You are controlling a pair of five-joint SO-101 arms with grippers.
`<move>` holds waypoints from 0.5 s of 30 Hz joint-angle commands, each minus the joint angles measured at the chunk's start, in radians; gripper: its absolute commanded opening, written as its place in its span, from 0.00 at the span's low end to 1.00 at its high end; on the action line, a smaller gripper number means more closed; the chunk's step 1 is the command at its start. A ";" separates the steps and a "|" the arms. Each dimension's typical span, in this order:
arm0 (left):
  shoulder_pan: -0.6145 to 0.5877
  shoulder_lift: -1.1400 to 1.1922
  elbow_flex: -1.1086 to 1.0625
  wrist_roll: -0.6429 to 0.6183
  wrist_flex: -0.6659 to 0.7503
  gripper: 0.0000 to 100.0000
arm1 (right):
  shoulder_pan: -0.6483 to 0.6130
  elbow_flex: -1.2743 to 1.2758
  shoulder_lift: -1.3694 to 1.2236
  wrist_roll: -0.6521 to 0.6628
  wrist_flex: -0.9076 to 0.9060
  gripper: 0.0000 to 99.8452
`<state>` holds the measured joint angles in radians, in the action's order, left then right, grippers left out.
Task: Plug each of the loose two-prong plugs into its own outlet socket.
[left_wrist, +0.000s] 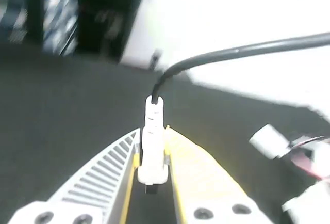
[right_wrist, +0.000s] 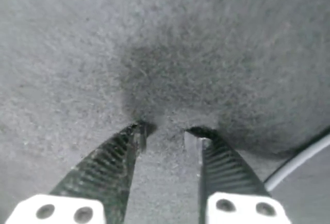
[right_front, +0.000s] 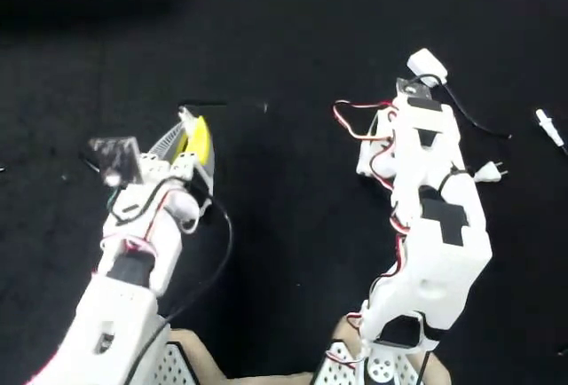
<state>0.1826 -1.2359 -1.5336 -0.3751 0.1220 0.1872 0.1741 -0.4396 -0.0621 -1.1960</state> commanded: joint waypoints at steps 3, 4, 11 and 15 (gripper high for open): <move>0.099 -0.371 -0.104 0.000 0.020 0.03 | 0.020 -0.073 -0.024 0.106 0.037 0.01; 0.119 -0.425 -0.137 0.000 0.020 0.03 | 0.015 -0.077 -0.024 0.110 0.034 0.02; 0.170 -0.586 -0.168 0.000 -0.199 0.03 | -0.075 -0.143 0.024 0.117 0.031 0.01; 0.177 -0.577 -0.168 0.000 -0.247 0.03 | -0.146 -0.206 0.111 0.117 0.031 0.01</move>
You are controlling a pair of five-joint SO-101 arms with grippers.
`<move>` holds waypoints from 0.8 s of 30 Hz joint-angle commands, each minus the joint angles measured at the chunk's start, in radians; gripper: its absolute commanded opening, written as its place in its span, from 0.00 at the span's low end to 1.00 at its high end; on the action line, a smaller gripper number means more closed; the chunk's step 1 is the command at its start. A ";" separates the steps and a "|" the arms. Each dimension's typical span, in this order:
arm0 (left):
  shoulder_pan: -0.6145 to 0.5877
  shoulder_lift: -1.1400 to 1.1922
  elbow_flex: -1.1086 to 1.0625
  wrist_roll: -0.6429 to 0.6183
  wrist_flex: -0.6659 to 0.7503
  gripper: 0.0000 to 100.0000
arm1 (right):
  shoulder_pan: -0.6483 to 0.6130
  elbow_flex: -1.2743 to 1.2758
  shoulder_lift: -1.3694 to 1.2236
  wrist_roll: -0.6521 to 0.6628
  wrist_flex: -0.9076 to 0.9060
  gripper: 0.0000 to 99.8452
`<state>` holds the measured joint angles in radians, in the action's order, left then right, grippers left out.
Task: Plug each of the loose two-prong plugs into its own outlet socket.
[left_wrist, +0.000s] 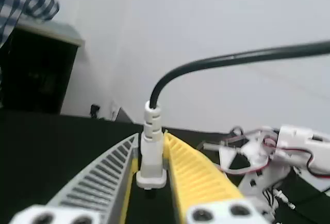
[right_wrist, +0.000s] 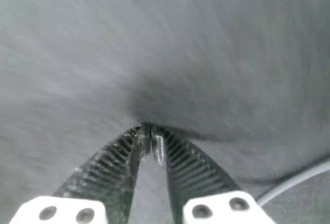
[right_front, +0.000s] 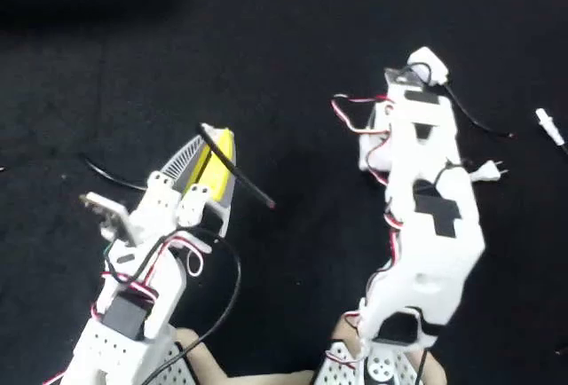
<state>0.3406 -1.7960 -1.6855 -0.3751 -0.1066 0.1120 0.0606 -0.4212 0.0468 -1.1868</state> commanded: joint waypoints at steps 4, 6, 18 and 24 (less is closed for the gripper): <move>0.016 -0.008 -0.016 -0.003 -0.025 0.03 | -0.149 -0.117 0.217 0.009 0.021 0.01; 0.019 -0.006 -0.016 -0.005 -0.034 0.03 | -0.184 -0.119 0.289 0.009 0.021 0.01; 0.041 -0.005 -0.016 -0.002 -0.048 0.03 | -0.465 -0.108 0.774 0.157 -0.267 0.01; 0.091 -0.005 -0.016 0.000 -0.068 0.03 | -0.620 -0.101 1.000 0.157 -0.361 0.01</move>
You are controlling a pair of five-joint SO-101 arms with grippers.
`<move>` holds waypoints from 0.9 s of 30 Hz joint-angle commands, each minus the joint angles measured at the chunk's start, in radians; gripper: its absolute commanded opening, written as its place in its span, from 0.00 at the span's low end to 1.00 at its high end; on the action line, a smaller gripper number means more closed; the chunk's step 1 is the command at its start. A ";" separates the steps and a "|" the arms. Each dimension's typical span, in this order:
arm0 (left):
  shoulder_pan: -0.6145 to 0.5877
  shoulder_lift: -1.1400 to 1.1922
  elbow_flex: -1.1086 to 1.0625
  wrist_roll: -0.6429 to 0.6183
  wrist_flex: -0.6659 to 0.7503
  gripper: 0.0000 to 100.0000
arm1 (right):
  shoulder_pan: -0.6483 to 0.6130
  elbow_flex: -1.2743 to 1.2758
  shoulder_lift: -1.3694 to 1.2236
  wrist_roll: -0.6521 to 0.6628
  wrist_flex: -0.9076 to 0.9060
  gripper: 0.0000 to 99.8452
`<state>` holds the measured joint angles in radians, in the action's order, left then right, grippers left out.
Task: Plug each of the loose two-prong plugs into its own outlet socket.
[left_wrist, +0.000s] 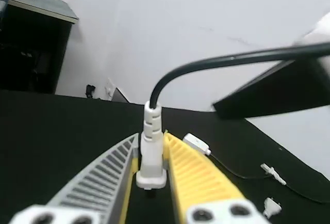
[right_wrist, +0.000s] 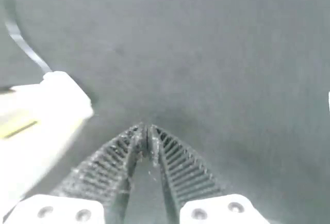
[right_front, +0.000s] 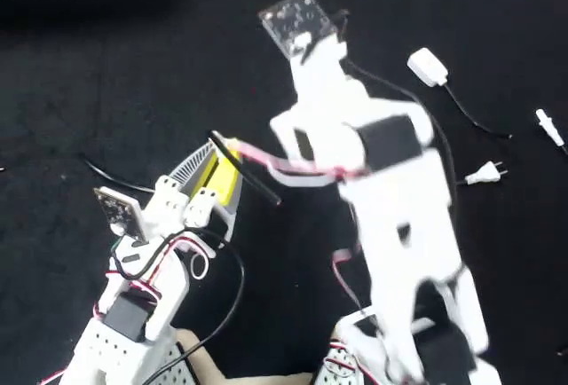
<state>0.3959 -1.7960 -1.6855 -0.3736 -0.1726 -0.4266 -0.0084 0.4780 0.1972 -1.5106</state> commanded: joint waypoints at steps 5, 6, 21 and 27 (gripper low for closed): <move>0.062 -0.005 -0.016 -0.002 -0.002 0.03 | -0.196 -0.004 0.127 0.005 -0.031 0.01; 0.061 -0.005 -0.016 -0.002 -0.002 0.03 | -0.215 0.005 0.127 0.005 -0.026 0.01; 0.067 -0.005 -0.016 -0.002 0.000 0.03 | -0.272 0.024 0.134 0.008 -0.021 0.01; 0.068 -0.006 -0.016 -0.005 -0.002 0.03 | -0.130 0.071 0.134 0.091 0.063 0.01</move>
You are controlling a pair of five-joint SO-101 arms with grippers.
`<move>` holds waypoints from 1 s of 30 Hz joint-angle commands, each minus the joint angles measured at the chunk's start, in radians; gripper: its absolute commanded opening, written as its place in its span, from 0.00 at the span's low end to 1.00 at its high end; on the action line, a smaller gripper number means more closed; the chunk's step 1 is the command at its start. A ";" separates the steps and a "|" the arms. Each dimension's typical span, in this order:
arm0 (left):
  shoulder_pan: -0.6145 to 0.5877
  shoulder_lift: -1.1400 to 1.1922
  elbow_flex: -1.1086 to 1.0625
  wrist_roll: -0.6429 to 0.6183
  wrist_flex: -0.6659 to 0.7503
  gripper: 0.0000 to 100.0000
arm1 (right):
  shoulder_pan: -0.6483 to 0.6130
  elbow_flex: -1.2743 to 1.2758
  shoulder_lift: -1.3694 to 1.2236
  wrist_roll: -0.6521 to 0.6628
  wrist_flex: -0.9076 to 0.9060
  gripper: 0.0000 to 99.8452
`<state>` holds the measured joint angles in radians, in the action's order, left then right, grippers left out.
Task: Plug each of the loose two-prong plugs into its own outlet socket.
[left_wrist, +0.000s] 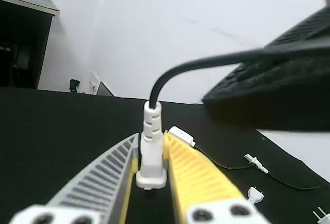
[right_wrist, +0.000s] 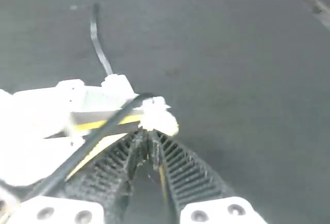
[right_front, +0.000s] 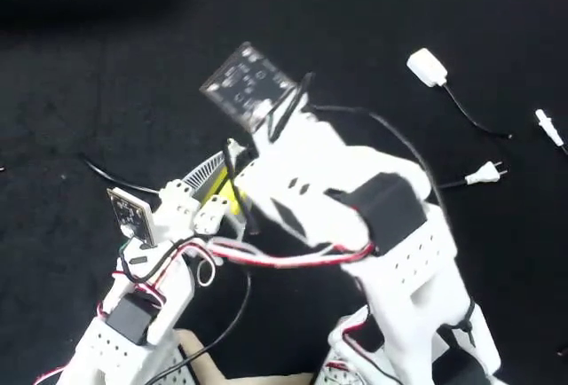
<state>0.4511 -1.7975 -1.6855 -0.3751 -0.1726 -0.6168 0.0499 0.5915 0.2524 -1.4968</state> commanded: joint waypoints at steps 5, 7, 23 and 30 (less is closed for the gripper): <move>0.082 -0.005 -0.016 0.000 -0.002 0.03 | 0.078 0.140 0.016 0.043 0.209 0.01; 0.102 -0.005 -0.016 0.000 -0.002 0.03 | 0.069 0.174 0.019 0.041 0.247 0.01; 0.074 -0.005 -0.016 0.000 -0.002 0.03 | -0.035 0.119 0.019 -0.012 0.155 0.01; 0.076 -0.005 -0.016 0.000 -0.031 0.03 | -0.052 0.119 0.015 0.035 0.144 0.01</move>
<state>0.5278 -1.7975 -1.6855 -0.3782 -0.1880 -0.5953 0.2033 0.5946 0.2509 -1.3387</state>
